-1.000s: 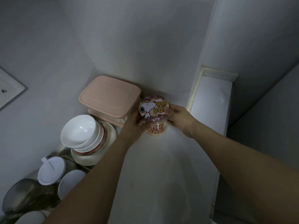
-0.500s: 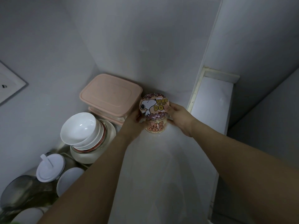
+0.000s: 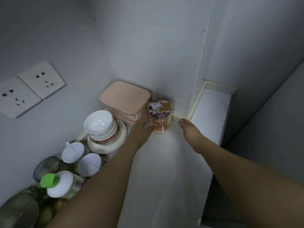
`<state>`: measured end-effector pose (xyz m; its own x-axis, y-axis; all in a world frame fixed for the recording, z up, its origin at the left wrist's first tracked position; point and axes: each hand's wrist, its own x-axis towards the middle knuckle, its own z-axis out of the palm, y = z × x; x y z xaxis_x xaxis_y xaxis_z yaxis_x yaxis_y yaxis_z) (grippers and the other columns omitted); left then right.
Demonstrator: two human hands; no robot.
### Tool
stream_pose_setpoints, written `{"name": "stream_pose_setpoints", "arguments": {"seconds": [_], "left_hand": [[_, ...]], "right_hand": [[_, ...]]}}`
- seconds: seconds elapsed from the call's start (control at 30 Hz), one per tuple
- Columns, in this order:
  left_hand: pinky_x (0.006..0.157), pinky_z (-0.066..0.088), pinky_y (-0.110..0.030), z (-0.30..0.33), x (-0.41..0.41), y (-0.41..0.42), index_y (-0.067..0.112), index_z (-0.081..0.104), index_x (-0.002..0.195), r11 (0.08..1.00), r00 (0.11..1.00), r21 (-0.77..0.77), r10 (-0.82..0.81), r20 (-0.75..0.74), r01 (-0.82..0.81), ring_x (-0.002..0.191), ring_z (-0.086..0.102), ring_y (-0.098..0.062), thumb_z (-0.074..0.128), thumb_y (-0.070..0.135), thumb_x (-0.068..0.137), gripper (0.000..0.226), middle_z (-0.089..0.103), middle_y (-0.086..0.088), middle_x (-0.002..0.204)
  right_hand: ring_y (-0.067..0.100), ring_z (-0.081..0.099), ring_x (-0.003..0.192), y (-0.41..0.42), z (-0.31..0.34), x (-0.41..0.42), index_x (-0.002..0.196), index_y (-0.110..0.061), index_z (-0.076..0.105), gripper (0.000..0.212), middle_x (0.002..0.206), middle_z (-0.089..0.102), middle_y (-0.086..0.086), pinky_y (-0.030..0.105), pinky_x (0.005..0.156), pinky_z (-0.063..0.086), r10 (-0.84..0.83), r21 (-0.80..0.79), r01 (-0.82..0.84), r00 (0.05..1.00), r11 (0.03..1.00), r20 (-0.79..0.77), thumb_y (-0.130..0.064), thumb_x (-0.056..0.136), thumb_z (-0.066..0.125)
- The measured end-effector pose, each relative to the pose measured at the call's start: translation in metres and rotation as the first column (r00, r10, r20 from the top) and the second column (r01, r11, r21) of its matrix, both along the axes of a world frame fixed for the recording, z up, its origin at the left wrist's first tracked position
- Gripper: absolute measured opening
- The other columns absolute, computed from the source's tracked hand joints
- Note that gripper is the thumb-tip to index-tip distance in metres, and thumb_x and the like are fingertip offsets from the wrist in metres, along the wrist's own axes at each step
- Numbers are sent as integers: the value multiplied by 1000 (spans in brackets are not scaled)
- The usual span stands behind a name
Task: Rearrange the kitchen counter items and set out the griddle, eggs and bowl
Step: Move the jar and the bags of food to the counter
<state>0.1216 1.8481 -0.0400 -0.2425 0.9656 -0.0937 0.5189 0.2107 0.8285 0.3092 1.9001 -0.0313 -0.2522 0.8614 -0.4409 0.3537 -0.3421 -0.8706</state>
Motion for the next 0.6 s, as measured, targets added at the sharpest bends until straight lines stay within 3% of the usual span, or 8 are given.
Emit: {"name": "stream_pose_setpoints", "arguments": {"seconds": [0.1, 0.23, 0.37, 0.5, 0.6], "left_hand": [[104, 39, -35, 21, 7, -25, 29, 38, 149, 1000, 994, 11, 15, -108, -14, 129, 49, -25, 60, 26, 93, 60, 53, -8, 141], [105, 28, -27, 52, 16, -58, 17, 31, 151, 998, 956, -59, -45, -290, 30, 137, 39, -25, 52, 32, 99, 58, 41, -8, 151], [114, 20, -30, 88, 14, -94, 8, 22, 152, 994, 874, -104, -62, -483, 13, 146, 24, -23, 46, 39, 100, 66, 24, -10, 159], [118, 13, -35, 122, 9, -130, 9, 18, 153, 997, 795, -79, -36, -605, -16, 148, 16, -26, 45, 40, 100, 67, 14, -9, 162], [120, 10, -36, 146, 7, -167, 7, 14, 154, 999, 732, -28, 0, -681, -26, 148, 13, -27, 42, 40, 102, 67, 10, -10, 162]], "right_hand": [[24, 21, 145, -19, 21, 5, 151, -21, 24, 54, 158, 22, 3, 39, 115, 19, 20, 54, -20, 1000, 998, 4, -42, 102, 33], [23, 25, 142, -49, 47, 7, 150, -11, 22, 53, 156, 24, 8, 31, 109, 23, 87, 251, -104, 993, 962, 79, -34, 103, 34], [19, 26, 140, -89, 82, 10, 147, -9, 28, 48, 152, 31, 7, 19, 102, 19, 158, 486, -251, 962, 837, 224, -24, 103, 36], [24, 30, 137, -120, 106, 12, 144, -9, 34, 51, 148, 36, 10, 33, 115, 20, 160, 613, -322, 939, 721, 305, -36, 100, 36], [28, 26, 140, -145, 116, 12, 146, -5, 31, 64, 151, 32, 13, 41, 116, 20, 208, 625, -474, 868, 621, 451, -46, 97, 29]]}}
